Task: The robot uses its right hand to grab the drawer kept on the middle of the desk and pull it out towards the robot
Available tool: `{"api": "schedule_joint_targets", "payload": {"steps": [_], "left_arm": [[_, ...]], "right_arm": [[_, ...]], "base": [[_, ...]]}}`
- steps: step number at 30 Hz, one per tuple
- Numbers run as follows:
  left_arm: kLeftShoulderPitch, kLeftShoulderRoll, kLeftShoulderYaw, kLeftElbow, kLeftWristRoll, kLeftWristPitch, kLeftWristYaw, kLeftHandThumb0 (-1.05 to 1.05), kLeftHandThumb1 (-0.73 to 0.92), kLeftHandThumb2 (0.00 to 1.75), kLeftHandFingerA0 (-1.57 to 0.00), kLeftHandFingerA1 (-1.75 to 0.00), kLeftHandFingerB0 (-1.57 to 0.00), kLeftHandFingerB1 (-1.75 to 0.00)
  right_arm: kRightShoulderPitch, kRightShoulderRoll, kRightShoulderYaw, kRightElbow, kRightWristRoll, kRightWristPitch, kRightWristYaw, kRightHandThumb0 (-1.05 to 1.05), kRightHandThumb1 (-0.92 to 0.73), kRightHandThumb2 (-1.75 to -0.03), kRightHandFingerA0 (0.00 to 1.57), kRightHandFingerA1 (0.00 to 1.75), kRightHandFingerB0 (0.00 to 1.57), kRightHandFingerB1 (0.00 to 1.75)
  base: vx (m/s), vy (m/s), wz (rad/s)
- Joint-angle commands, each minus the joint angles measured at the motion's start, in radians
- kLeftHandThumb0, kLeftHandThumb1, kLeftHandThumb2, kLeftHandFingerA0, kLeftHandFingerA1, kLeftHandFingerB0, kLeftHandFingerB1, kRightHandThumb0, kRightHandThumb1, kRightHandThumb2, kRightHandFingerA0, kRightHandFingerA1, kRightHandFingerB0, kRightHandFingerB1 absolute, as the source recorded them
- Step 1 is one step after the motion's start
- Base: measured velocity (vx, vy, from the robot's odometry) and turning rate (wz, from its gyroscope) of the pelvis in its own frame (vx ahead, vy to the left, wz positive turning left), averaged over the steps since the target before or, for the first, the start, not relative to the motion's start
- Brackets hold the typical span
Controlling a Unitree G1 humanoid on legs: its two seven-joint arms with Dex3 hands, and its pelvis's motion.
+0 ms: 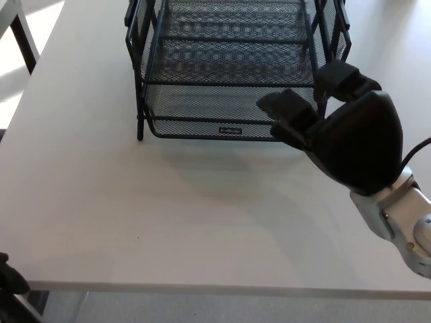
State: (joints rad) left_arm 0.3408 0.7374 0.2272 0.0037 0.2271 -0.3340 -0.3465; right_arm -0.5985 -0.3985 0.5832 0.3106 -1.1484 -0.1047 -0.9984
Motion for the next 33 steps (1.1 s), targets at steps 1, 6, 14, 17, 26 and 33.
{"api": "schedule_joint_targets", "payload": {"steps": [1,6,14,17,26,33], "left_arm": [[0.009,-0.002,0.008,0.0,0.0,0.008,0.0,-0.31,0.57,0.57,-0.81,-0.88,-0.8,-0.58],[0.012,-0.002,0.008,0.001,0.004,0.012,0.002,-0.31,0.57,0.57,-0.81,-0.87,-0.8,-0.57],[0.015,0.0,0.008,0.004,0.006,0.011,0.001,-0.34,0.57,0.57,-0.82,-0.89,-0.81,-0.59],[0.026,-0.001,0.011,0.001,0.007,0.008,0.004,-0.31,0.57,0.57,-0.81,-0.88,-0.8,-0.57],[0.03,0.002,0.014,0.018,0.005,-0.001,0.004,-0.33,0.58,0.57,-0.8,-0.84,-0.8,-0.55],[0.028,0.004,0.013,0.025,0.007,-0.009,0.005,-0.33,0.57,0.57,-0.78,-0.83,-0.79,-0.56]], "right_arm": [[0.053,-0.037,-0.047,-0.082,0.001,0.047,0.158,-0.67,-0.66,-0.6,0.46,0.95,0.44,0.37],[0.105,-0.089,-0.105,-0.168,-0.001,0.047,0.198,-0.71,-0.66,-0.6,0.34,0.75,0.36,0.37],[0.166,-0.149,-0.229,-0.28,-0.011,0.089,0.272,-0.78,-0.69,-0.61,0.1,0.56,0.18,0.34],[0.196,-0.185,-0.305,-0.324,0.012,0.1,0.316,-0.86,-0.56,-0.96,0.0,0.44,0.11,0.31],[0.27,-0.239,-0.484,-0.365,0.062,0.104,0.357,-0.83,-0.56,-0.97,0.03,0.42,0.08,0.31],[0.316,-0.258,-0.604,-0.376,0.12,0.1,0.376,-0.89,-0.59,-0.97,0.01,0.33,0.12,0.32]], "base": [[0.0,0.0,0.0],[0.0,0.0,0.0],[0.0,0.0,0.0],[0.0,0.0,0.0],[0.0,0.0,0.0],[0.0,0.0,0.0]]}}
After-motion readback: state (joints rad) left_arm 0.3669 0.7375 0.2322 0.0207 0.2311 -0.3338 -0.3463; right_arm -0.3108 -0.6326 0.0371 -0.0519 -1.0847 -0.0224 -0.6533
